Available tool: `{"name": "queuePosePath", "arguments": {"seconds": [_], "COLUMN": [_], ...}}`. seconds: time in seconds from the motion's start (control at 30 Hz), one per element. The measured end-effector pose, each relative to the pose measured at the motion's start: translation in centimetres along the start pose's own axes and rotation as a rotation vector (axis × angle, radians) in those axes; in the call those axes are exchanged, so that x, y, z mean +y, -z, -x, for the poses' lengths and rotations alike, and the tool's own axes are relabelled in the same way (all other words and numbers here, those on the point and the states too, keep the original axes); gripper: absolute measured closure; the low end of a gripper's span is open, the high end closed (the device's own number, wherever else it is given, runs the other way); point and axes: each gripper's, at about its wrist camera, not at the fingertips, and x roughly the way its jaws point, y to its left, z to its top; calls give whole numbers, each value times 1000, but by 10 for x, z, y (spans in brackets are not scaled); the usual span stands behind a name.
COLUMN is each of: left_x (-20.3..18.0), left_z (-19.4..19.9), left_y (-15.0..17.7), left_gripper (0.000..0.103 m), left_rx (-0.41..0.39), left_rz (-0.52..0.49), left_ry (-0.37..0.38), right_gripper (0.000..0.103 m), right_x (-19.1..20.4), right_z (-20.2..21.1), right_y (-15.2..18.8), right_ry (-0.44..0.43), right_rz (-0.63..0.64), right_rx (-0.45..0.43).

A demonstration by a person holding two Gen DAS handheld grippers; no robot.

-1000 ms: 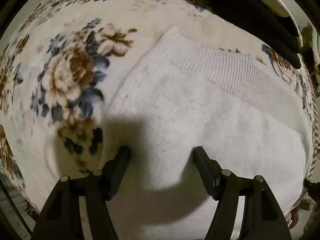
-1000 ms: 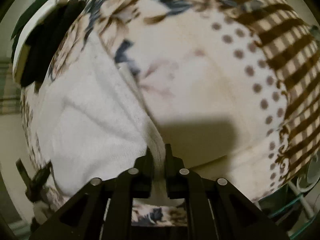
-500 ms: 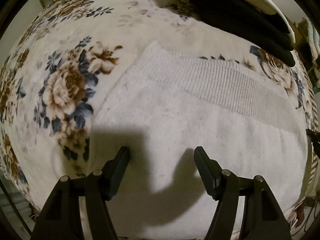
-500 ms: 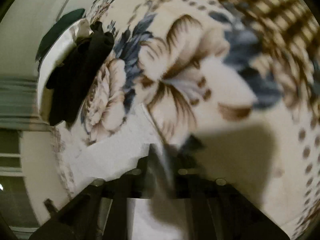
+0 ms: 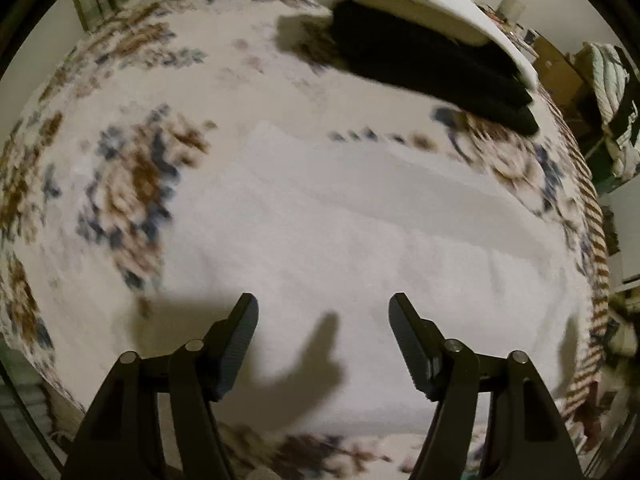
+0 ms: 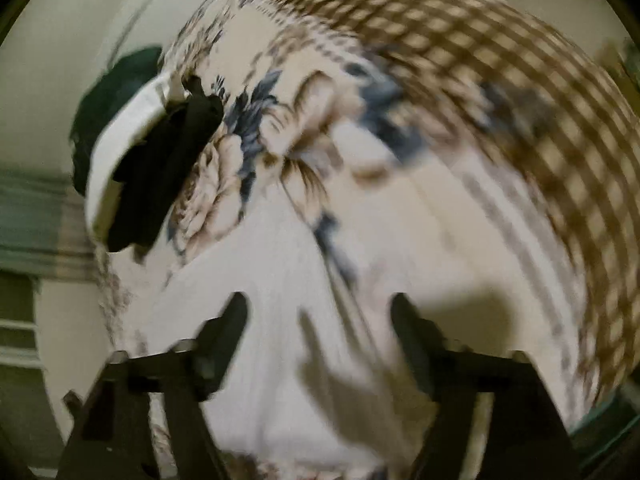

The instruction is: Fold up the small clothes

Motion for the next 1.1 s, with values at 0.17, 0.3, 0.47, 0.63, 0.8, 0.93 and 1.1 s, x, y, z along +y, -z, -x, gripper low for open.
{"name": "queuePosePath", "arguments": {"seconds": [0.17,0.3,0.47,0.63,0.8,0.93,1.1], "left_x": [-34,-45,-45,-44,-44,-41,-11], "left_z": [-43,-78,-90,-99,-101,-90,-48], "left_y": [29,43,39,33,28,21,13], "left_gripper": [16,7,0,0,0,0,0], "left_rx": [109,164,178,195,204,196,108], "left_rz": [-25,-67,-83,-69,-60,-30,26], "left_ry": [3,-60,-54,-58,-74,-32,23], "right_gripper": [7,7,12,11,48,67,69], "right_x": [-60,-77,-56,-44,-45,-33,23], "right_z": [-5,-59,-77,-100,-97,-84,-43], "right_y": [91,131,138,133,138,142,141], "right_ry": [-91,-258,-375,-384,-418,-372,-256], "right_rz": [-225,-344,-323,-329,-432,-442,-278], "right_rx": [52,49,-128,-163,-231,-256,-317]}}
